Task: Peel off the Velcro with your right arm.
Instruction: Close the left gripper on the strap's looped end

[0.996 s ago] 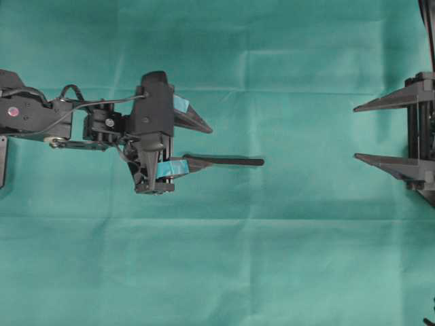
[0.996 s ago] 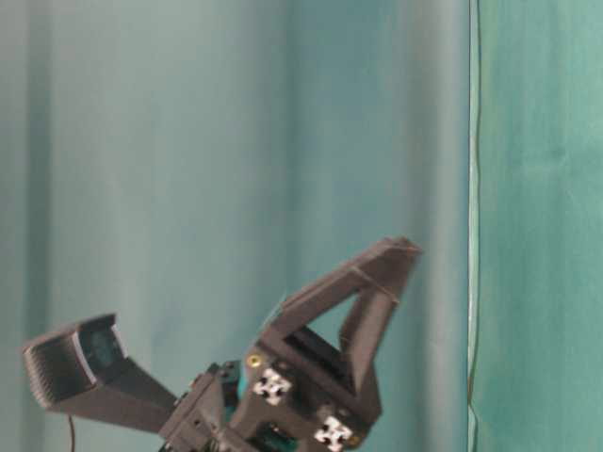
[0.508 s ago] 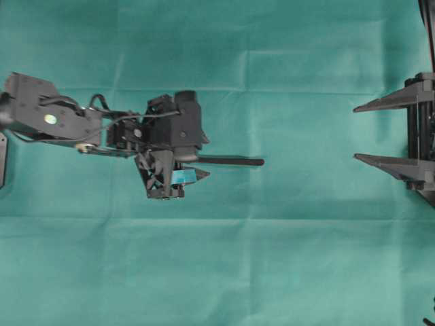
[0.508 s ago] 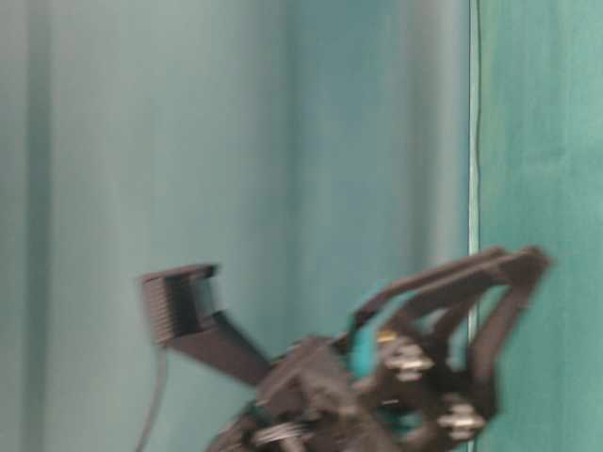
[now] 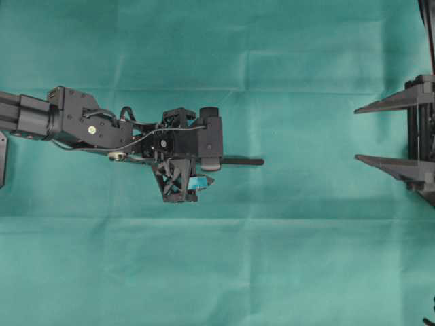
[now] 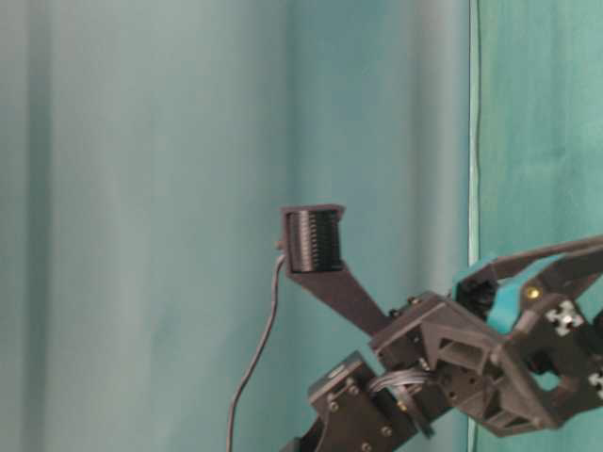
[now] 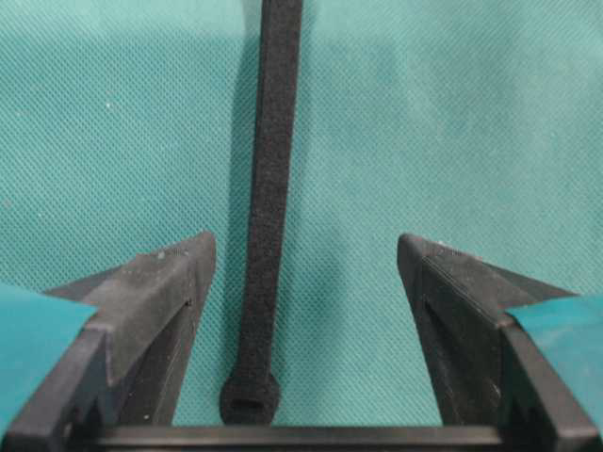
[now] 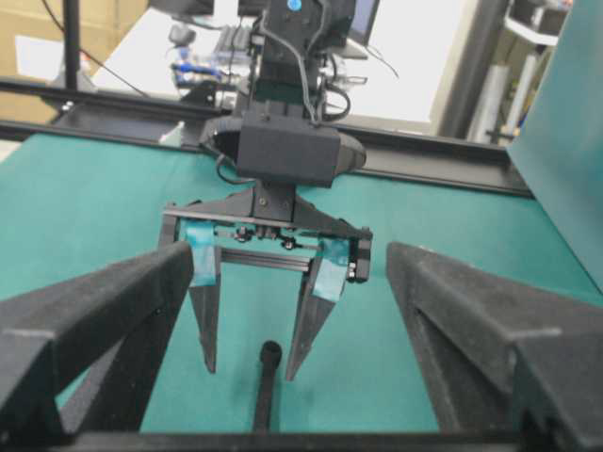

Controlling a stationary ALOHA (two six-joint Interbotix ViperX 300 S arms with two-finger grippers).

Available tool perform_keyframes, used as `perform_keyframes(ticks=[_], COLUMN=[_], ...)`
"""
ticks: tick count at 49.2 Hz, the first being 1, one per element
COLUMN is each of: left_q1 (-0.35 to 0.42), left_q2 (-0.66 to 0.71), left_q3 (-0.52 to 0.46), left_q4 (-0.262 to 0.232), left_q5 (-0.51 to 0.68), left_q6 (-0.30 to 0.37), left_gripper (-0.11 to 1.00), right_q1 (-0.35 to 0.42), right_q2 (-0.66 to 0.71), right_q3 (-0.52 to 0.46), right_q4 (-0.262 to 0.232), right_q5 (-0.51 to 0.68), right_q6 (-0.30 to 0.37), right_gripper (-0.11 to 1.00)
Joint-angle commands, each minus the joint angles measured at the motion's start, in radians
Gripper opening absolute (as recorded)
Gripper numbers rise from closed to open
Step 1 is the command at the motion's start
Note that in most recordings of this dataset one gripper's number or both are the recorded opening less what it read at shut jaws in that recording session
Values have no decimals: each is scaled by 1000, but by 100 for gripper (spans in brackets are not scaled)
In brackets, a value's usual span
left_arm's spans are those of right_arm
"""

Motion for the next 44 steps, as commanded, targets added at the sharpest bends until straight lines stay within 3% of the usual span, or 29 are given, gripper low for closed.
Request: perform_keyframes(ticks=[1,23,30,33,41,44], left_q1=[3,6,11,12,14,14], left_q2=[-8,6,3,2,2,0], left_q3=[-20,-14,-14,-15,-18,-20], left_q4=[-2,-2,-2,-2,-2,-2], left_q5=[-5,14,20,32,80,92], left_q6=[0,-2,-5,-5,-2,-2], left_gripper=[76,76,71,60,17,9], right_q1=[-2,-2,-2,-2,-2,-2], right_q2=[3,3,3,3,3,3], right_q3=[-11,-11,-11,-11,-11,-11], right_q4=[-2,-2,-2,-2,-2,-2], right_q5=[-14,-15,-15,-14,-15,-15], right_q6=[2,2,2,2,2,2], right_gripper=[69,69,69,69,69,69])
